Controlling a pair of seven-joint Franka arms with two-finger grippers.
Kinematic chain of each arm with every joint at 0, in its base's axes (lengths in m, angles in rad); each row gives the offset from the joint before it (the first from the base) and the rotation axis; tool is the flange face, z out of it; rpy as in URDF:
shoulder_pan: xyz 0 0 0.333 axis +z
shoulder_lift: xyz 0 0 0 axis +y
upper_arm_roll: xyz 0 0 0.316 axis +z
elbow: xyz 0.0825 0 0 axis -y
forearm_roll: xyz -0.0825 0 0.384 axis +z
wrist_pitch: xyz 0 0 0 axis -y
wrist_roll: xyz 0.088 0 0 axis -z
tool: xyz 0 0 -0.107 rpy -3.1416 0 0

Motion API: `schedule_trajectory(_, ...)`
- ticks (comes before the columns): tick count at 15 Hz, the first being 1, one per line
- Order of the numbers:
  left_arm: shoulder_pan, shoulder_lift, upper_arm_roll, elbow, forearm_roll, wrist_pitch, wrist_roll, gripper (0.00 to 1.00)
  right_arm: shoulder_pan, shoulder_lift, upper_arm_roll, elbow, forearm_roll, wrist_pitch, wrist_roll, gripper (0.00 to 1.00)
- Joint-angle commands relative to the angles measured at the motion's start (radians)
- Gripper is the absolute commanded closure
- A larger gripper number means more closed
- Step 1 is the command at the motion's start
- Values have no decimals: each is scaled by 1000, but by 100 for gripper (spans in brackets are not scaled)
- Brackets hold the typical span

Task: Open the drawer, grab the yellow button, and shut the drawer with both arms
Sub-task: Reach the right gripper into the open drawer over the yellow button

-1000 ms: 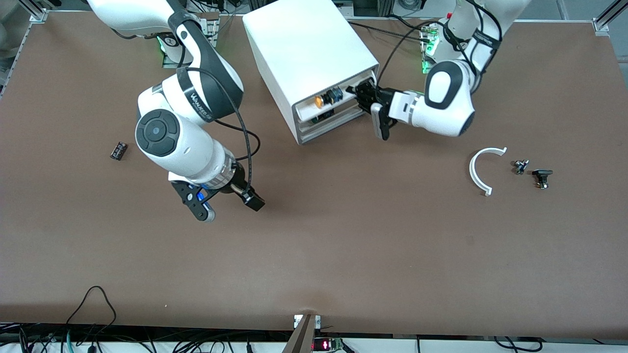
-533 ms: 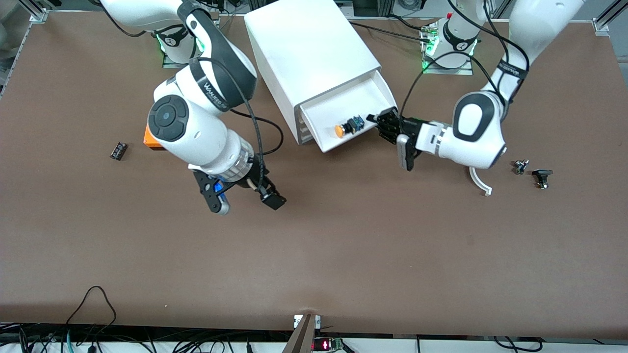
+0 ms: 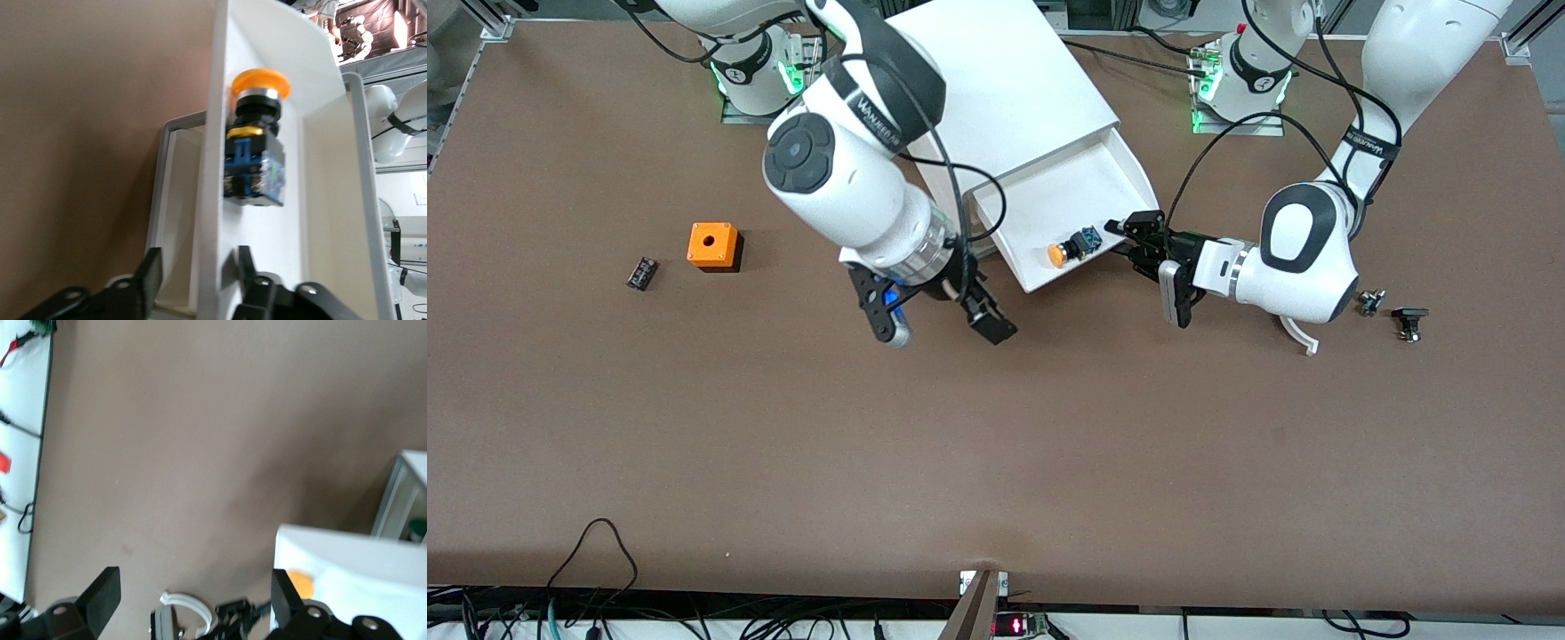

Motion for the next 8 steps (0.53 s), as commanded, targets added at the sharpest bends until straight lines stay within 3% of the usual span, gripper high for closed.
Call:
schedule_trajectory(1, -1, 13, 9, 27, 44, -13, 9, 0, 77, 20, -5, 42, 6, 15, 73, 0)
schedule_trajectory(8, 2, 11, 7, 162, 210, -149, -185, 0, 223, 36, -7, 0, -182, -12, 164, 0)
